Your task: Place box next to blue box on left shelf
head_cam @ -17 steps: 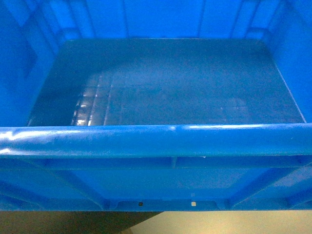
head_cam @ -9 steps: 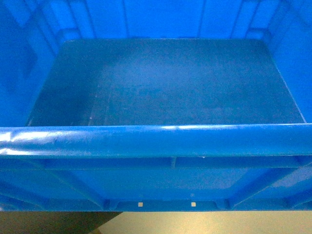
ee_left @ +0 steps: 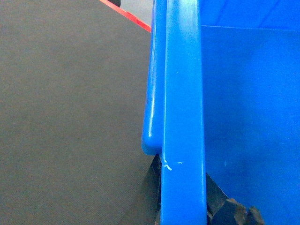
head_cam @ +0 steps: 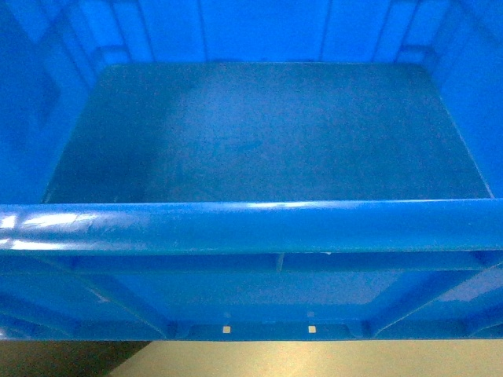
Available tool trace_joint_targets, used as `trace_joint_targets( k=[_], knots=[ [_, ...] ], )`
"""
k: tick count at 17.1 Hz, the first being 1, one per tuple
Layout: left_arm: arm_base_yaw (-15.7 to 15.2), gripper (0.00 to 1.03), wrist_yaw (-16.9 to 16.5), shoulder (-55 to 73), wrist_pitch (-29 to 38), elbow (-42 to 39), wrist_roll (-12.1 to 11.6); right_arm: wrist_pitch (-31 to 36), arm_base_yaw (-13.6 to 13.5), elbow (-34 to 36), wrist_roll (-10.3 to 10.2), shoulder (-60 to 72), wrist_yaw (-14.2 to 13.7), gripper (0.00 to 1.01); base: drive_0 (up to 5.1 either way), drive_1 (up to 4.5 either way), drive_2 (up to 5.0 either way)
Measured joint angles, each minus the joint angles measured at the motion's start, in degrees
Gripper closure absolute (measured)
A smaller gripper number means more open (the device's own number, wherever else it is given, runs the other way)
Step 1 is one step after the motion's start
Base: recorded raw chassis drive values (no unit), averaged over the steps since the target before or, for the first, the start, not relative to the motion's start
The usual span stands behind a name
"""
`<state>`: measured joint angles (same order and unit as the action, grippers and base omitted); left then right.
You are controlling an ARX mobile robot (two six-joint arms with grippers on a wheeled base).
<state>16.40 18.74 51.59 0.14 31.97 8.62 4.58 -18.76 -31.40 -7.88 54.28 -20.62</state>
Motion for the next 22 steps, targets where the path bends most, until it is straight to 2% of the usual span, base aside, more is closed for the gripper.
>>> trace_joint_targets(
  k=[22],
  knots=[
    [0.0,0.95,0.0,0.0,0.0,0.0,0.0,0.0,0.0,0.0,0.0,0.0,0.0,0.91,-1.5,-1.5,-1.5]
  ],
)
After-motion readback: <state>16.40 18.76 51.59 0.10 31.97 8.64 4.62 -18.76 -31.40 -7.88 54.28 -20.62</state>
